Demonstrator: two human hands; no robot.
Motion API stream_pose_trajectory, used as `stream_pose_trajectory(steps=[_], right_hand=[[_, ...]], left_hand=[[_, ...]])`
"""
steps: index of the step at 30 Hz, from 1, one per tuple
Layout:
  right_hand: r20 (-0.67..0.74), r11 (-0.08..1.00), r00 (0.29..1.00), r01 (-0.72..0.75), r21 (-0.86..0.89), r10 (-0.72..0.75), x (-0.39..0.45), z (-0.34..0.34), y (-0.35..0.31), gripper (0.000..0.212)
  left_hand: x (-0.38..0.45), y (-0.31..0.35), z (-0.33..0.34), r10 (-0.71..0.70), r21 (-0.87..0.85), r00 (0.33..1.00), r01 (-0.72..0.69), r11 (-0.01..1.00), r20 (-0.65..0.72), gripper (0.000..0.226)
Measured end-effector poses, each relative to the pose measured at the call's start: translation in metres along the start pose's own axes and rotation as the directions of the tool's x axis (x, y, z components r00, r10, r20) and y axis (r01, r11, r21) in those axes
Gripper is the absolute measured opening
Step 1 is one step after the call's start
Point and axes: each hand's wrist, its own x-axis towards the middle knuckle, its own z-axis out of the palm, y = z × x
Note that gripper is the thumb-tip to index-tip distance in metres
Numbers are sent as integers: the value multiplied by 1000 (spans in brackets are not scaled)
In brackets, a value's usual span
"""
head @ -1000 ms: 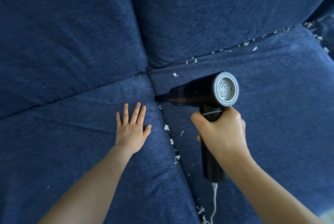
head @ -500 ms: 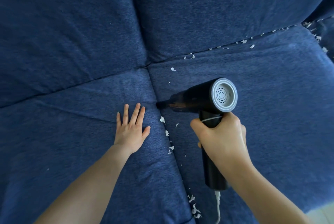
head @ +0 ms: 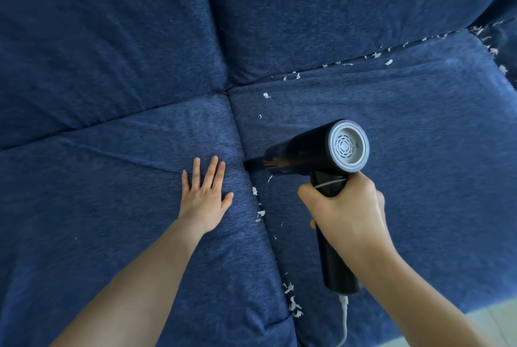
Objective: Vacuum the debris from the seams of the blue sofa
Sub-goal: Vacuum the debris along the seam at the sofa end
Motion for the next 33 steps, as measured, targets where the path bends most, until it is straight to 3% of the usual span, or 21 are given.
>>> stream_pose_trajectory(steps=[4, 9, 23, 33], right_hand=[[1, 1000, 1000, 0, -31, 0, -7, -7, 4, 24], [-12, 999, 999, -41, -17, 41, -15, 1, 6, 37], [-24, 998, 998, -63, -18, 63, -44, -3, 15, 23], [-15, 998, 999, -49, -40, 49, -58, -14, 31, 32]], left_hand=[[0, -1, 2, 9, -14, 1000, -9, 1000, -14, 74], [-1, -1, 0, 7, -6, 1000, -7, 1000, 13, 74], [-19, -1, -3, 51, -1, 993, -51, 999, 102, 72], [-37, 8, 4, 35, -26, 992, -32, 999, 124, 71]])
